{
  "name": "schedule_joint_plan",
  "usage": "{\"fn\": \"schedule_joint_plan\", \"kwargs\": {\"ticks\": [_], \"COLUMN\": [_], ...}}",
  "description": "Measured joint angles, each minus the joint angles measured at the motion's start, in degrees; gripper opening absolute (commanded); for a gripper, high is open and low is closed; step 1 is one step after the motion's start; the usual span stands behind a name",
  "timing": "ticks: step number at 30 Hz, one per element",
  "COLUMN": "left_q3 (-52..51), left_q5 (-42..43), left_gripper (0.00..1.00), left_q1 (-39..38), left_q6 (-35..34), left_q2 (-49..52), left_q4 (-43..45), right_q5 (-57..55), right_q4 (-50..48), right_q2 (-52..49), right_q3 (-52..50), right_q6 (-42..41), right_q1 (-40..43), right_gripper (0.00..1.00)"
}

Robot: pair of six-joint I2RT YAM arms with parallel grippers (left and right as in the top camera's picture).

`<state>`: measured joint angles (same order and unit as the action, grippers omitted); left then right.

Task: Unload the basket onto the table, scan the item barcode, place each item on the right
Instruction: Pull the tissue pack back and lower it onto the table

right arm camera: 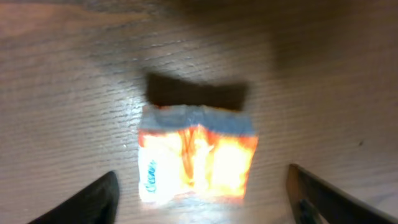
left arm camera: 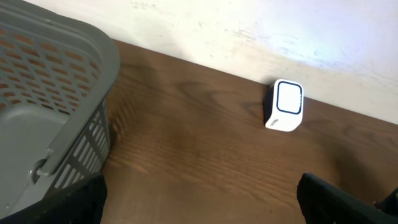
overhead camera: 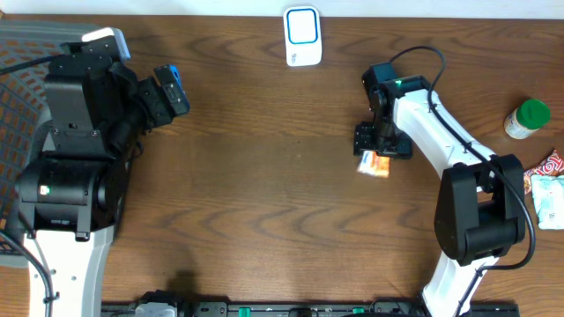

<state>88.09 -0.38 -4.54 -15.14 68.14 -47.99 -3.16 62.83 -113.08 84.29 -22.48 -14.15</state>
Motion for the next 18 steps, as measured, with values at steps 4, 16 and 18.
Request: {"fn": "schedule_joint_plan", "kwargs": {"ticks": [4, 16, 18], "left_q3": [0.0, 0.0, 0.0], "left_q5": [0.0, 0.0, 0.0], "left_gripper": [0.98, 0.98, 0.98], "left_q1": [0.0, 0.0, 0.0], "left_q6": [0.0, 0.0, 0.0], "left_q2": [0.0, 0.0, 0.0], "left_q4": [0.0, 0.0, 0.0], "right_q5": [1.1, 2.8, 3.3], "right_q4": [1.2, 5.3, 6.1], "right_q2": [0.0, 0.0, 0.0], "right_q3": [1.8, 6.1, 6.1], "right_q6": [0.5, 1.1, 2.2], "right_q1": [0.0, 0.0, 0.0], "right_gripper": [0.99, 0.99, 0.99]}}
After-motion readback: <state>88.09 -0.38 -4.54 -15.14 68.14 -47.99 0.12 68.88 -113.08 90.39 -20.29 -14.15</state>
